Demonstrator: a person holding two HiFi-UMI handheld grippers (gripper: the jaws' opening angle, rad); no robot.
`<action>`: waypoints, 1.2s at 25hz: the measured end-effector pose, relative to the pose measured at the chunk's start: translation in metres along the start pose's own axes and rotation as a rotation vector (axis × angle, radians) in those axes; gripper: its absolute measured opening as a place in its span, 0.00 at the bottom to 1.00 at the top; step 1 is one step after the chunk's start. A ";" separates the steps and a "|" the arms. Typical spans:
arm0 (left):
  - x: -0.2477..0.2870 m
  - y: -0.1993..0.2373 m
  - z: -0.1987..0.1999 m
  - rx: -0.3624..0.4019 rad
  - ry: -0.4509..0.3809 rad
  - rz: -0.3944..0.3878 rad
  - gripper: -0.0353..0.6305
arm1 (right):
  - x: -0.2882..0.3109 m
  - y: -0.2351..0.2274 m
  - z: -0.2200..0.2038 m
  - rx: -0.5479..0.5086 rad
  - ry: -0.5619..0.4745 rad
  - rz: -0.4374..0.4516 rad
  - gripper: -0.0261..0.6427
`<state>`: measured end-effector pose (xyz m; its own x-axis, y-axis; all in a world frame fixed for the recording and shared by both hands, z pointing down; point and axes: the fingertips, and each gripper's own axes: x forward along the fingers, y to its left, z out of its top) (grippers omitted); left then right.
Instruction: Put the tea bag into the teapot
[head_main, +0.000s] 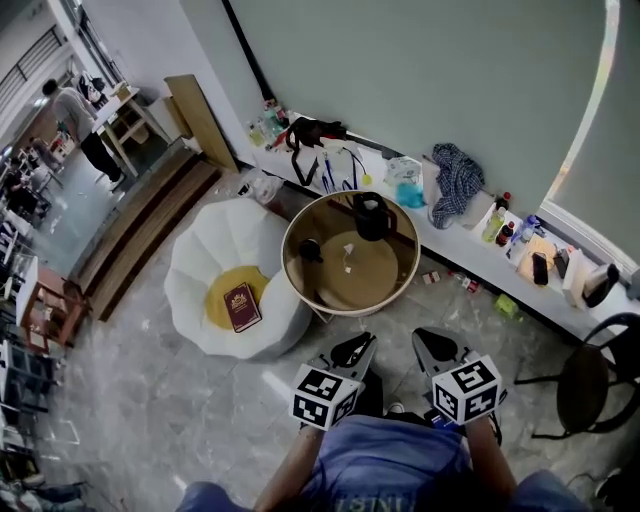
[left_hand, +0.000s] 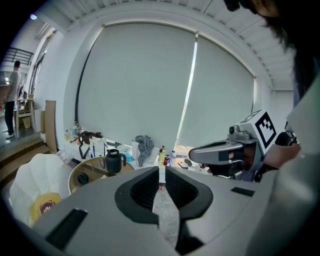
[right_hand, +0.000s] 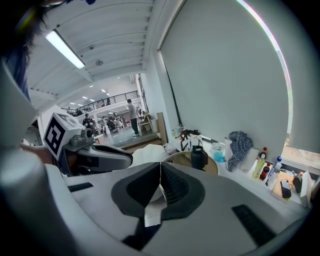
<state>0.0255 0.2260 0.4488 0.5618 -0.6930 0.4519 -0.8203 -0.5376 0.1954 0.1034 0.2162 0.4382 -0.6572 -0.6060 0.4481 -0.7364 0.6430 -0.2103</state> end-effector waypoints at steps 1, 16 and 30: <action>-0.003 -0.006 -0.004 0.001 0.001 -0.001 0.13 | -0.005 0.004 -0.004 -0.006 0.001 0.004 0.07; -0.057 -0.036 -0.035 0.007 -0.005 0.040 0.13 | -0.039 0.046 -0.023 -0.037 -0.009 0.034 0.07; -0.074 -0.035 -0.055 -0.016 -0.002 0.071 0.13 | -0.050 0.021 -0.026 -0.018 -0.024 -0.042 0.07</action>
<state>0.0066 0.3228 0.4563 0.5023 -0.7299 0.4636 -0.8597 -0.4792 0.1770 0.1247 0.2725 0.4340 -0.6292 -0.6439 0.4353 -0.7608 0.6249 -0.1754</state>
